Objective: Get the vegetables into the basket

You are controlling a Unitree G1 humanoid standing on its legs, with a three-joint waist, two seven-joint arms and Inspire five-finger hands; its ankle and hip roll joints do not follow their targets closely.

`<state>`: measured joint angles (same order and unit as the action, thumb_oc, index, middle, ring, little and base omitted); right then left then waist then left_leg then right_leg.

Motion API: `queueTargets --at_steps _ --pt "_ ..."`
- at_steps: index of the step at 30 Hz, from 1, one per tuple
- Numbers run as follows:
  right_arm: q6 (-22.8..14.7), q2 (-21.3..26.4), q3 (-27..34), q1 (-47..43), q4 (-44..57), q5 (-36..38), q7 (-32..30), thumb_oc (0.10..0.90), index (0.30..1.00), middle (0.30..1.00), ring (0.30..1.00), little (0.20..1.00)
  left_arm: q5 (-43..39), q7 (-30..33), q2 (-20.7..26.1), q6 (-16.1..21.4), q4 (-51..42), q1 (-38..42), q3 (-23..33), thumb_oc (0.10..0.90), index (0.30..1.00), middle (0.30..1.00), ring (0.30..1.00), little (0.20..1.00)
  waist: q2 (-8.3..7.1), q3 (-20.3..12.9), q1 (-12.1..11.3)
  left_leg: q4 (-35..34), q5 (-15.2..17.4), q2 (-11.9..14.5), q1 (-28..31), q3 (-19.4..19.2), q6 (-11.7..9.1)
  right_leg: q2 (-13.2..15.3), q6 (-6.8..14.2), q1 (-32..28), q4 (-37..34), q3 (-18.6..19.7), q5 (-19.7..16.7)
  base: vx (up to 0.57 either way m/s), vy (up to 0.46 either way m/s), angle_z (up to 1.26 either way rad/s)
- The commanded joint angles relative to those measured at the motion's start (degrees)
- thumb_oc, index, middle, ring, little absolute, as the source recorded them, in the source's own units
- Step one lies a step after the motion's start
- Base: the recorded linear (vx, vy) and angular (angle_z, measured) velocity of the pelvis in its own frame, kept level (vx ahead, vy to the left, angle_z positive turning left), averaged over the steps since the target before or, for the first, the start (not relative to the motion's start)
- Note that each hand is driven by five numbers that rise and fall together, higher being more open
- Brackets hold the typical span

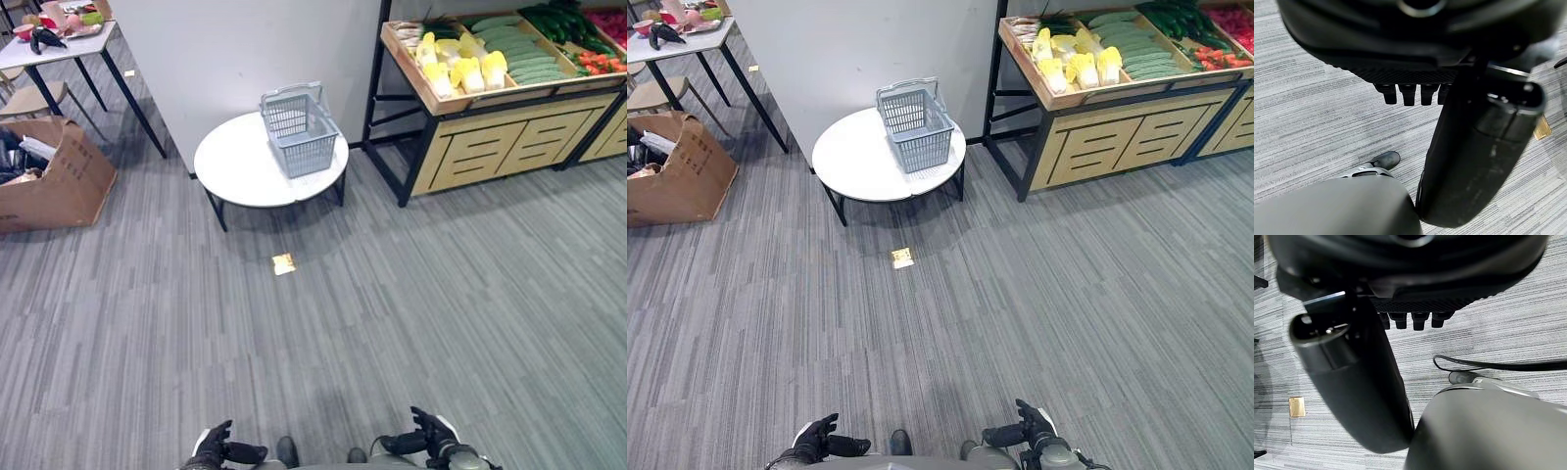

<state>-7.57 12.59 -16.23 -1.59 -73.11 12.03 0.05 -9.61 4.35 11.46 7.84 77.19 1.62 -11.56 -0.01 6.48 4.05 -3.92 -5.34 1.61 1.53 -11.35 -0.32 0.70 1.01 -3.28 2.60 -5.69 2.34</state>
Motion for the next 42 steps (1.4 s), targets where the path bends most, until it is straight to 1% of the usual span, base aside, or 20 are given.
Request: queueTargets --at_steps 1,10,15,23,38,41,42 --pt "0.3 0.2 -2.2 0.7 -2.5 -1.2 0.3 0.900 1.000 1.000 1.000 1.000 0.7 -0.2 -2.2 -0.7 3.2 0.4 -0.1 0.900 1.000 1.000 1.000 1.000 -1.63 0.9 0.0 -1.1 5.7 3.6 5.5 2.7 -5.2 6.1 7.5 -0.6 -7.6 4.1 -5.8 0.00 0.000 0.00" --pt "0.4 -0.2 -2.6 1.5 -3.0 -1.3 0.5 0.900 1.000 1.000 1.000 1.000 0.8 -0.1 -1.9 -0.7 3.4 -0.1 0.2 0.900 1.000 1.000 1.000 1.000 -2.08 0.6 -0.1 -1.1 5.7 4.0 6.1 2.5 -5.3 5.6 7.3 -1.0 -7.6 4.4 -5.5 0.01 -0.007 -0.02" --pt "0.4 -0.1 -2.4 1.5 -3.0 -0.7 0.8 0.900 1.000 1.000 1.000 1.000 1.4 0.0 -2.0 -0.7 3.4 -0.1 -0.3 0.900 1.000 1.000 1.000 1.000 -1.97 0.7 -0.1 -1.1 5.5 4.3 5.9 2.7 -5.6 5.5 7.2 -1.0 -7.6 4.1 -5.4 0.00 -0.008 0.00" --pt "0.5 0.7 -2.1 1.1 -3.1 -0.7 0.6 0.900 1.000 1.000 1.000 1.000 1.7 0.1 -1.6 -0.8 3.6 0.3 -0.4 0.900 1.000 1.000 1.000 1.000 -1.91 1.6 0.0 -1.1 4.9 4.9 5.2 3.1 -6.1 5.1 7.0 -0.6 -7.6 3.9 -5.5 0.00 -0.031 0.00" --pt "0.4 2.3 -2.8 -0.2 -1.6 -0.4 0.7 0.900 1.000 1.000 1.000 1.000 2.0 0.8 -0.4 -0.9 3.4 1.5 -0.6 0.900 1.000 1.000 1.000 1.000 -1.53 3.5 0.2 -1.1 3.4 6.2 3.7 3.7 -6.6 3.5 5.8 0.8 -7.6 4.3 -5.1 0.02 -0.045 0.00" --pt "0.3 3.1 -3.0 -0.8 -1.6 -0.5 0.5 0.900 1.000 1.000 1.000 1.000 0.8 1.5 -0.1 -0.7 2.6 2.3 -0.3 0.900 1.000 1.000 1.000 1.000 -1.04 4.6 0.1 -0.6 2.6 7.0 3.0 3.7 -6.7 2.6 4.6 3.8 -3.0 4.6 -3.0 0.03 -0.105 -0.01" --pt "0.2 3.6 -3.0 -0.8 -1.4 -0.7 0.5 0.900 1.000 1.000 1.000 1.000 -0.1 1.5 0.1 -0.5 2.1 2.4 -0.2 0.900 1.000 1.000 1.000 1.000 -0.96 5.3 0.1 1.7 2.6 7.1 2.0 4.2 -6.8 2.3 4.0 4.3 -1.8 4.7 -2.5 0.03 -0.115 -0.01"
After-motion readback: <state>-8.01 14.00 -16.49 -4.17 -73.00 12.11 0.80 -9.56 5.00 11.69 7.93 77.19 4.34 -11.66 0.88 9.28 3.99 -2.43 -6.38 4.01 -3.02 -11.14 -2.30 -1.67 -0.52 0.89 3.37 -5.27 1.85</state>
